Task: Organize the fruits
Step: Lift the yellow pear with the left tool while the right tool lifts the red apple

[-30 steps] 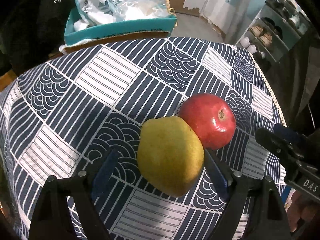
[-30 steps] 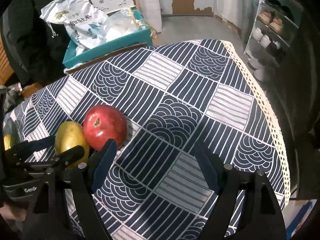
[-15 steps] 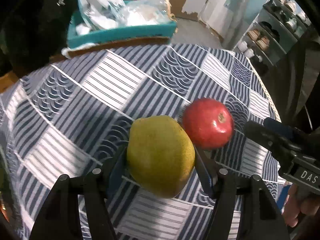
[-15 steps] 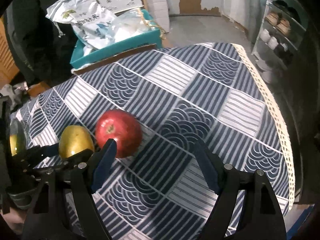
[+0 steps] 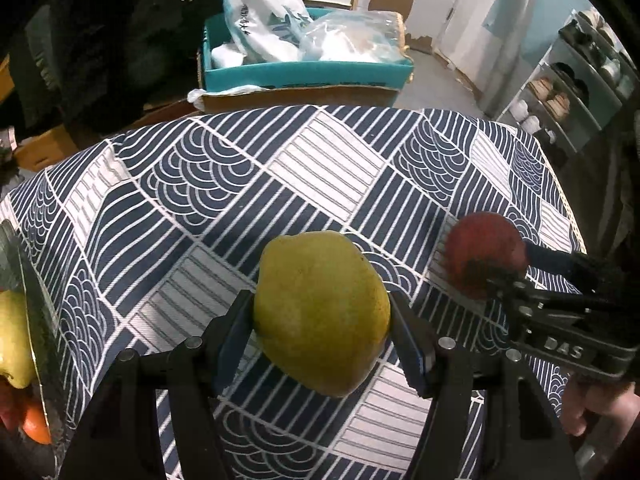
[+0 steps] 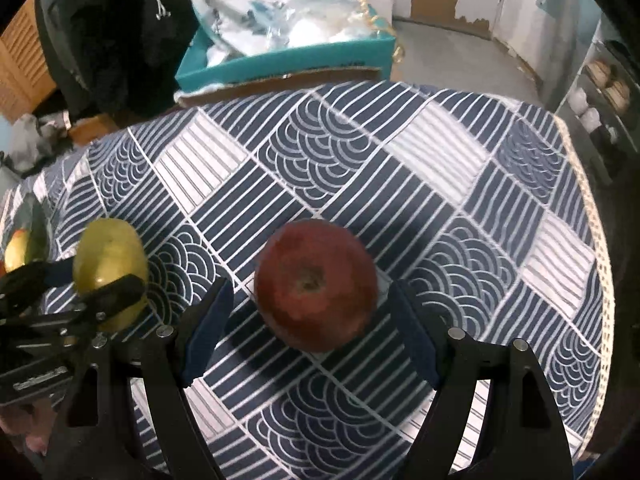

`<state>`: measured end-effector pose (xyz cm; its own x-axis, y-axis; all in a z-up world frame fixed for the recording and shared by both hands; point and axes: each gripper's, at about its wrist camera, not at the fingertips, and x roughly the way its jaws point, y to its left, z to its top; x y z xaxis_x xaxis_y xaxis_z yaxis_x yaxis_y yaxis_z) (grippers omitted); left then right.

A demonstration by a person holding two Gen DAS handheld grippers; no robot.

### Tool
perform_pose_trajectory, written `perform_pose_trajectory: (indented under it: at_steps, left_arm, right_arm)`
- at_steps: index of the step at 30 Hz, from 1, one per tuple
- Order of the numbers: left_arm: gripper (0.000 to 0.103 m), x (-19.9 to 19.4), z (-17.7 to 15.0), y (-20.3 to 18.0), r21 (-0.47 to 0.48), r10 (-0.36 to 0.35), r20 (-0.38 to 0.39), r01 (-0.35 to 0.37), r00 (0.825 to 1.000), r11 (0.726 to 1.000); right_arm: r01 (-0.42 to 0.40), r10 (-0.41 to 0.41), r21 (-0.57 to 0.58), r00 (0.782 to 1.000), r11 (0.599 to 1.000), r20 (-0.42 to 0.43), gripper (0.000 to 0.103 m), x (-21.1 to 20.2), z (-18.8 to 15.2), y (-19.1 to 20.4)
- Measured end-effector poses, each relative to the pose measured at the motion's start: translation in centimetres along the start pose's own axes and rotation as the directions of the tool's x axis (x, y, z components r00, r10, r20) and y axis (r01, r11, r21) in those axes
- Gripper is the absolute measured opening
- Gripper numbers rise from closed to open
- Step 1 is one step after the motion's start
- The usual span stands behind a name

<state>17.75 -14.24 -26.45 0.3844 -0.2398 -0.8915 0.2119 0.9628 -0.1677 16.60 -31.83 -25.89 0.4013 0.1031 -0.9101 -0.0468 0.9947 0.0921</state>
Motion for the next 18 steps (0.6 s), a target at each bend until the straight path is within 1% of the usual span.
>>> perform_pose_trajectory:
  at_steps: [3,6,8,9,14,18]
  left_arm:
    - [0.068,-0.1,-0.1,0.6,-0.007,0.001,0.0,-0.001,1.0,1.0]
    - [0.068,0.0,-0.2,1.2,-0.019,-0.001,-0.003,0.0,1.0,1.0]
    - [0.068,-0.1,-0.1,1.5,-0.022,-0.001,-0.003,0.001,1.0,1.0]
    - [0.068,-0.1,-0.1,1.7,-0.023,-0.002,-0.003,0.002,1.0,1.0]
    - [0.068,-0.4,-0.2,1.9,-0.024,-0.002,0.004,0.002,1.0,1.0]
    - [0.068,-0.9,-0.4,1.9,-0.019,-0.002,0.011,0.002,1.0,1.0]
  right_arm:
    - [0.024,-0.024,-0.001,1.0,1.0,-0.004,0.08,0.7,0.1,0.2]
    - [0.016,-0.015,0.023,0.999,1.0,-0.028,0.08,1.6,0.2,-0.2]
    - [0.013,-0.012,0.041,0.999,0.999,-0.033,0.077,2.0,0.1,-0.5]
    - [0.019,-0.017,0.045,0.999,0.999,-0.03,0.073,2.1,0.2,-0.5]
    - [0.023,-0.023,0.047,1.0,0.999,-0.003,0.072,1.8,-0.1,-0.4]
    - [0.027,-0.028,0.051,0.999,0.998,0.027,0.072,1.1,-1.1,-0.5]
